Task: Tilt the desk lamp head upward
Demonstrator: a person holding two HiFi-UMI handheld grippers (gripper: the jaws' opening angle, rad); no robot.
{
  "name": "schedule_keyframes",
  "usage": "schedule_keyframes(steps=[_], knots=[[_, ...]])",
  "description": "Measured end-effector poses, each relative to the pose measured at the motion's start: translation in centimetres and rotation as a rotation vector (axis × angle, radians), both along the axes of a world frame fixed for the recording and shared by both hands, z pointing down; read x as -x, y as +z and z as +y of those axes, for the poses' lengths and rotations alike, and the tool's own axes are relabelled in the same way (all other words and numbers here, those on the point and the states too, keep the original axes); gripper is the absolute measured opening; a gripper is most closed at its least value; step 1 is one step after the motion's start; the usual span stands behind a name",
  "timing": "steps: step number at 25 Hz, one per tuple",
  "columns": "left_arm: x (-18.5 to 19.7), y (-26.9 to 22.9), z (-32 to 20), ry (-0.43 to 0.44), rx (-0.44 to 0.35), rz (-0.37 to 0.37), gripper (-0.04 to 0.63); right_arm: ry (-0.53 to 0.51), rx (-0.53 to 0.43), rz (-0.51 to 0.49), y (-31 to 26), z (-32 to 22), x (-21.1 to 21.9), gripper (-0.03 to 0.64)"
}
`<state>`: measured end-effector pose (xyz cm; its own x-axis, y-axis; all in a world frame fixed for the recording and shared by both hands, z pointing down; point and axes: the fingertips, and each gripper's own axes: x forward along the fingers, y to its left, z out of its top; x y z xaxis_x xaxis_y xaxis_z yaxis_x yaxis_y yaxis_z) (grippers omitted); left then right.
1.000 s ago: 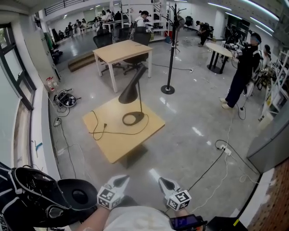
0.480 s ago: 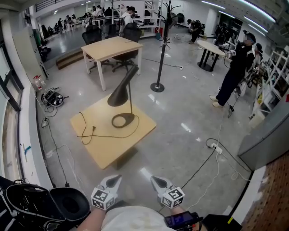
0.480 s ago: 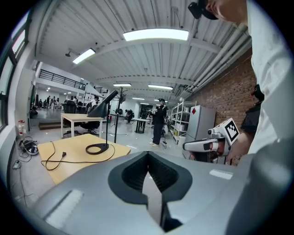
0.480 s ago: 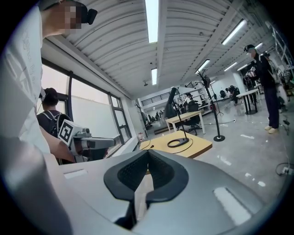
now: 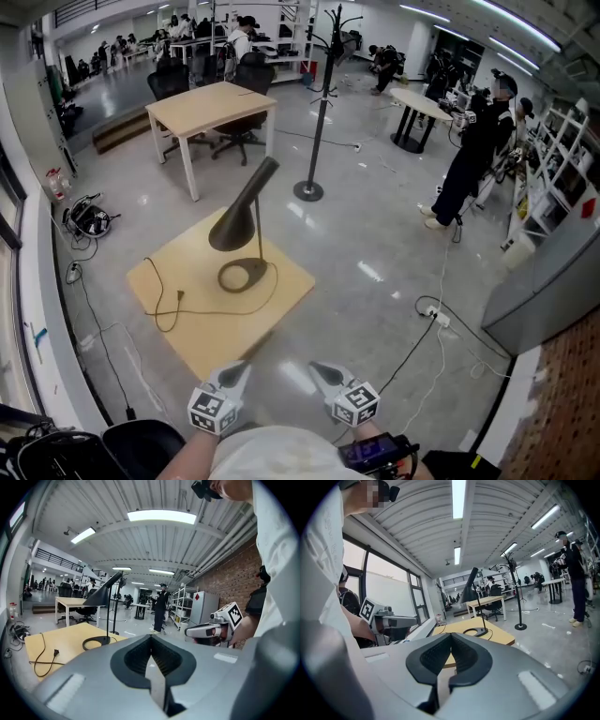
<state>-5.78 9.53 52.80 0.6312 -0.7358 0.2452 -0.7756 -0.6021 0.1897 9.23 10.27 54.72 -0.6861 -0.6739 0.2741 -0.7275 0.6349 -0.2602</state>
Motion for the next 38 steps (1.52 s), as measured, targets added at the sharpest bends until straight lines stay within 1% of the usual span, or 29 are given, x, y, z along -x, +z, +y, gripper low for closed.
schedule_keyframes(steps=[3,10,19,23,30,35,38], knots=[[1.1,-0.2,-2.4,0.004,-0.004,0.004,0.002,0.002,-0.012,0.009,-0.4,-2.7,1.0,0.012],[3.7,-0.5,-6.7,-0.012,-0.021,0.001,0.002,-0.003,-0.043,0.027,-1.7,-6.9,2.8,0.012],[5.1,0.1,-8.7,-0.043,0.004,0.011,0.002,-0.036,-0.03,0.033,-1.9,-10.4,3.8,0.012],[5.7,-0.1,-9.7,-0.1,0.005,0.027,0.002,-0.07,-0.026,0.041,-1.2,-12.4,3.8,0.012],[5.0,-0.1,-13.2,-0.191,0.015,0.017,0.002,-0.159,-0.013,0.017,-0.4,-17.2,3.4,0.012],[3.1,-0.7,-16.6,-0.235,0.015,0.015,0.002,-0.224,-0.01,0.007,0.1,-21.3,1.9,0.012],[1.7,-1.7,-19.2,-0.266,-0.003,0.015,0.002,-0.266,-0.015,0.0,0.4,-23.7,0.9,0.012]])
